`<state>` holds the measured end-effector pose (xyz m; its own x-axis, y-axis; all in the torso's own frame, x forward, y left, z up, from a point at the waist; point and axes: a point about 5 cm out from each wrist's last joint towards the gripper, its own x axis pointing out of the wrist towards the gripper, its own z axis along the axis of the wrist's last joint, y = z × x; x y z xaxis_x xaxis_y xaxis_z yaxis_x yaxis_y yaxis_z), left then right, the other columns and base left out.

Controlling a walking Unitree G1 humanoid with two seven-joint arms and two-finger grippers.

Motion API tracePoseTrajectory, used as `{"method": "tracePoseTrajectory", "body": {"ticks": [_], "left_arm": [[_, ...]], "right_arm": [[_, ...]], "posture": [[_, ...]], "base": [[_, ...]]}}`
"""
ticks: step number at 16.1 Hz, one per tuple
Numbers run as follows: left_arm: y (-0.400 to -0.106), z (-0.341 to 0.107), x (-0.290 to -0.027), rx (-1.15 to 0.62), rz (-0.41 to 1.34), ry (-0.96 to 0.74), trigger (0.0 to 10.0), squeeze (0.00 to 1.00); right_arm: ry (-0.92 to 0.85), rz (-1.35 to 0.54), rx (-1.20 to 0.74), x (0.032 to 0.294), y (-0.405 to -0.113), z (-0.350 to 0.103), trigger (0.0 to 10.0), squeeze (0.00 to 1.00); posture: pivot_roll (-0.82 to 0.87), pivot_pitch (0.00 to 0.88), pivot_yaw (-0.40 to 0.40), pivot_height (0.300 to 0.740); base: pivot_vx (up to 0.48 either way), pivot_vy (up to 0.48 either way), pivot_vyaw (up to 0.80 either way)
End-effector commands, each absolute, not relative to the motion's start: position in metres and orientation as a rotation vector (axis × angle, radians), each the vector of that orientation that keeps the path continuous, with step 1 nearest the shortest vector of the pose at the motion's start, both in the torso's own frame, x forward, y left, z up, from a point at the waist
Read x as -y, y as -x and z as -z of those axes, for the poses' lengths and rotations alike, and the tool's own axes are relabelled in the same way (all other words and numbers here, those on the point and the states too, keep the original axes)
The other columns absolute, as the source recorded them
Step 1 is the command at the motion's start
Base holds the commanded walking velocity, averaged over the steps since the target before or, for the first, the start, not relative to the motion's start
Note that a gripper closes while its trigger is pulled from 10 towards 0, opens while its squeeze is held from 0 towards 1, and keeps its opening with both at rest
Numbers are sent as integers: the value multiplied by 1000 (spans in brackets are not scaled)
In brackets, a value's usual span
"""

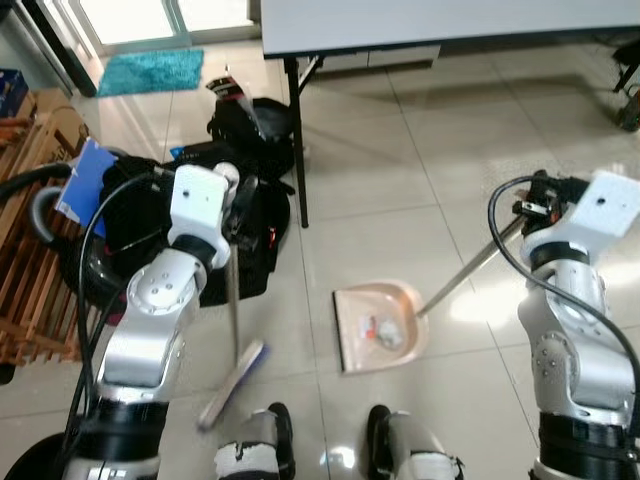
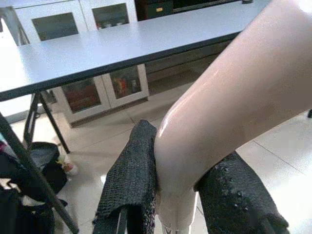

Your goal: Sweep floor

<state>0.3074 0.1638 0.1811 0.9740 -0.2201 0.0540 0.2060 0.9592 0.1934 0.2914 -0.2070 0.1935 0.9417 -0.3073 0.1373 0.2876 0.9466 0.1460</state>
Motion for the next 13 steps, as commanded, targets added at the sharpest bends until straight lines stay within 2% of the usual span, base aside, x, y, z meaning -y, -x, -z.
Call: {"method": "tracePoseTrajectory", "body": {"ticks": [1, 7, 13], "left_arm": [[-303, -184, -168, 70, 198, -212, 10000, 0], [-278, -154, -166, -72, 209, -206, 10000, 0], [-263, -150, -161, -94, 236, -219, 10000, 0]], "right_arm": [[-120, 282, 208, 207, -288, -208, 10000, 0], [-99, 276, 120, 204, -282, -208, 10000, 0], [-163, 247, 81, 195, -279, -208, 10000, 0]], "posture": [[-47, 104, 23, 740], [-43, 108, -5, 740], [-36, 118, -1, 740]], "base": [[0, 0, 0], [0, 0, 0], [0, 0, 0]]}}
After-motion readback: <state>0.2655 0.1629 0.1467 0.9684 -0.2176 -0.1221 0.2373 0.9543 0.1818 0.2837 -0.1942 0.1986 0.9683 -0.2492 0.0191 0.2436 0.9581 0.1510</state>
